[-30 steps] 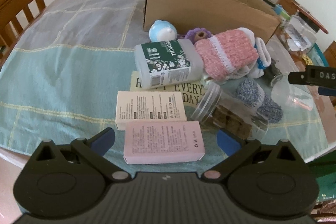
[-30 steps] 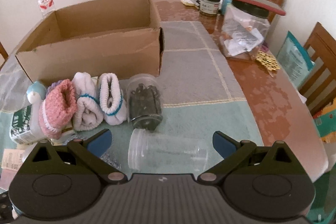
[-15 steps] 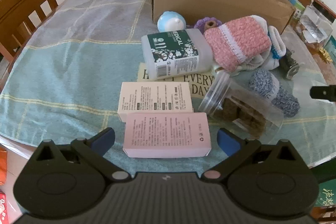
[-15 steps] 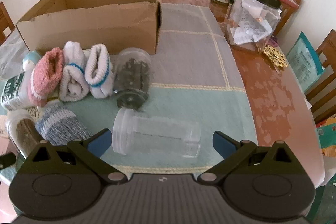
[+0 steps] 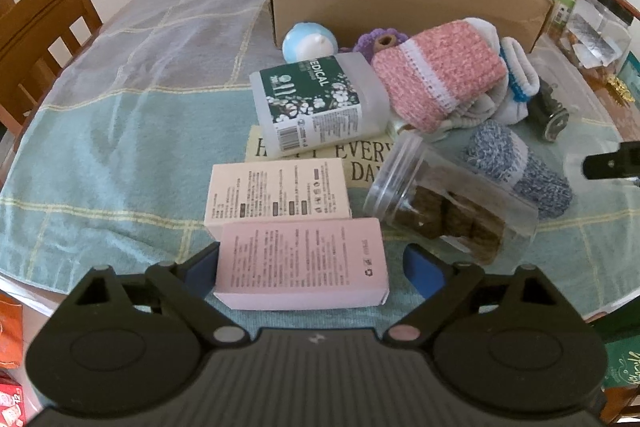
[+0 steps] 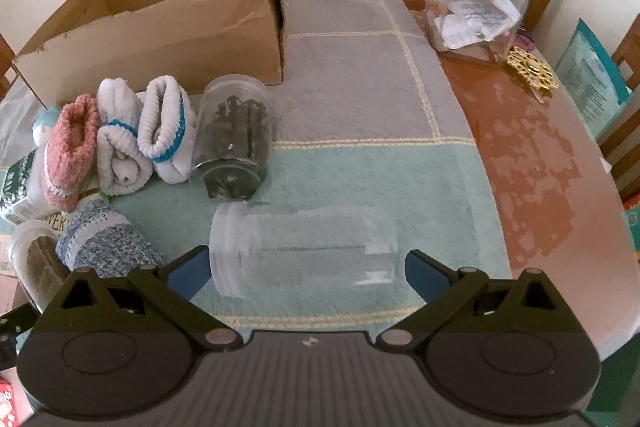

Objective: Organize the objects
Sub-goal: 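Grasp the empty clear jar with the right tool while the left grasps the pink box, then drop the clear jar into the box with the right tool while the left drops the pink box in, then grasp the grey-blue sock with the right tool while the left grasps the white box, then drop the grey-blue sock into the box with the right tool while the left drops the white box in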

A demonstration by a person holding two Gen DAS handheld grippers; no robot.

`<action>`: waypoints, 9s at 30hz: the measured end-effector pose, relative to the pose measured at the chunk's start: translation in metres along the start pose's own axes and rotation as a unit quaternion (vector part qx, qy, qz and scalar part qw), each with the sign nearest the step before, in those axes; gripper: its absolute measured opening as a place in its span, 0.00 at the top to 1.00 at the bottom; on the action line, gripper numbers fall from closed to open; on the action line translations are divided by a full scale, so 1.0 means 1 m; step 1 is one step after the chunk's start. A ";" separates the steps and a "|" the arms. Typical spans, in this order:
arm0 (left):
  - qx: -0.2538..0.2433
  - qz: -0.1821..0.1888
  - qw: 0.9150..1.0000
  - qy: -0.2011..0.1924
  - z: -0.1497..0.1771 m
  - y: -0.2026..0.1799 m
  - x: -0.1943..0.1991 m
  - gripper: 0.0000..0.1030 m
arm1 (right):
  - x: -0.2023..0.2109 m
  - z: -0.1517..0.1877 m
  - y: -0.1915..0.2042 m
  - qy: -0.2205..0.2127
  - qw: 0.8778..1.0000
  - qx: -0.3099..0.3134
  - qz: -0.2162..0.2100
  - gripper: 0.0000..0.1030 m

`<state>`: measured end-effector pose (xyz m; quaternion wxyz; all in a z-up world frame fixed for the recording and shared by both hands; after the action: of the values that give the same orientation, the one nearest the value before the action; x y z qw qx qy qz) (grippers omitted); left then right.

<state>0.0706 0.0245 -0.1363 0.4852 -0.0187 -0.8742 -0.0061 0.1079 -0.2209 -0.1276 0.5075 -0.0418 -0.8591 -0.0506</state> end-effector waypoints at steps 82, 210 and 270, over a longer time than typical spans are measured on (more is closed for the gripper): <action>-0.097 0.055 0.991 -0.068 -0.267 -0.015 -0.036 0.22 | 0.024 -0.186 0.096 -0.058 0.978 0.170 -0.101 0.09; -0.081 0.042 0.996 -0.005 -0.030 0.053 -0.034 0.00 | -0.017 0.041 0.070 -0.013 0.987 0.152 -0.054 0.00; -0.093 0.050 0.990 -0.091 -0.258 -0.010 -0.012 0.03 | 0.020 -0.192 0.096 -0.089 0.971 0.188 -0.117 0.06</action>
<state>0.2959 0.0066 -0.0101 0.3991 -0.1077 -0.9085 -0.0610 0.2767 -0.1505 -0.0137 0.4182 0.1503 -0.8940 0.0566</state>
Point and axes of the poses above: each gripper's, at about its wrist camera, not at the fingertips, and x roughly against the way its jaws point, y to its left, z to its underside, the point moved 4 cm from there along -x, roughly the way its jaws point
